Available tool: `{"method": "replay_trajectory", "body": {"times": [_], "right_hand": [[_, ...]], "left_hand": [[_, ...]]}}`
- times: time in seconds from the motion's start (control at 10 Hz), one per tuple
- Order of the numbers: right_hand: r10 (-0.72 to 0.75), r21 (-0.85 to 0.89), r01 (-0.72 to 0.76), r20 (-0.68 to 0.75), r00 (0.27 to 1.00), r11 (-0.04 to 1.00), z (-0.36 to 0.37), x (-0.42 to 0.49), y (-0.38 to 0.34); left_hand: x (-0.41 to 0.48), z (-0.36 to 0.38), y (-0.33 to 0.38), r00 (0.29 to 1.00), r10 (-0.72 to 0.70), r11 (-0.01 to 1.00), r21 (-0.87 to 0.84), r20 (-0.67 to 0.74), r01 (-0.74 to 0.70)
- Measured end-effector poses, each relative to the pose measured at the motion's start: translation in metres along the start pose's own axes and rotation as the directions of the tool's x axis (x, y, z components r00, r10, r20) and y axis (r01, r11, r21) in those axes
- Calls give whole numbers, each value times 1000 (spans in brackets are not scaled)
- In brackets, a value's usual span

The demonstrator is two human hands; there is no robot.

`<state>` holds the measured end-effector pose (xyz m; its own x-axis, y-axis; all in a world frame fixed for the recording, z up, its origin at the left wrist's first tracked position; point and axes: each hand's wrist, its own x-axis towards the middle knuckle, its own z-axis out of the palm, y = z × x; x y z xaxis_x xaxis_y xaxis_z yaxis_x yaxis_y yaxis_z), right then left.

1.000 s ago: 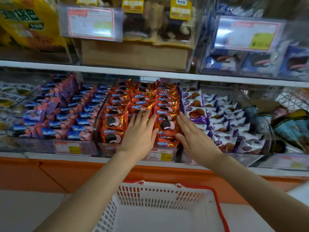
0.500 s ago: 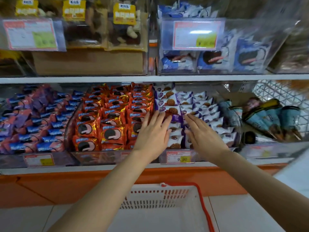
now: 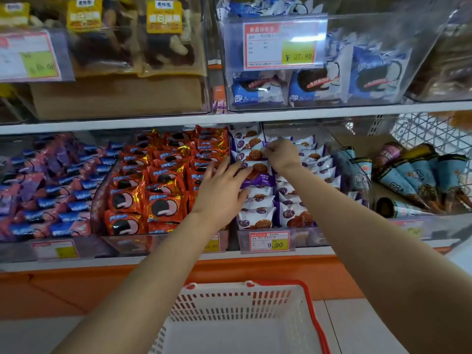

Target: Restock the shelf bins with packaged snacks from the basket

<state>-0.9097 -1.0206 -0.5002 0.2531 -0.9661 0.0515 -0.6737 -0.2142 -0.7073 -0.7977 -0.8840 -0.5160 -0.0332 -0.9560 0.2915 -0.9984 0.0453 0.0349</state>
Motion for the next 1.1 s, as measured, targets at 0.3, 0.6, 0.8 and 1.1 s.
{"method": "replay_trajectory", "body": {"times": [0.3, 0.6, 0.8, 1.1], "right_hand": [[143, 0, -143, -36, 989, 990, -3, 12, 11], [53, 59, -53, 9, 999, 997, -2, -2, 5], [-20, 181, 16, 20, 1000, 983, -5, -39, 13], [-38, 250, 57, -77, 996, 967, 1, -45, 24]], "left_hand": [[21, -1, 4, 999, -34, 997, -64, -13, 33], [31, 3, 5, 997, -80, 997, 8, -23, 80], [28, 6, 4, 997, -73, 997, 4, -29, 73], [15, 6, 7, 997, -58, 998, 27, 57, 56]]}}
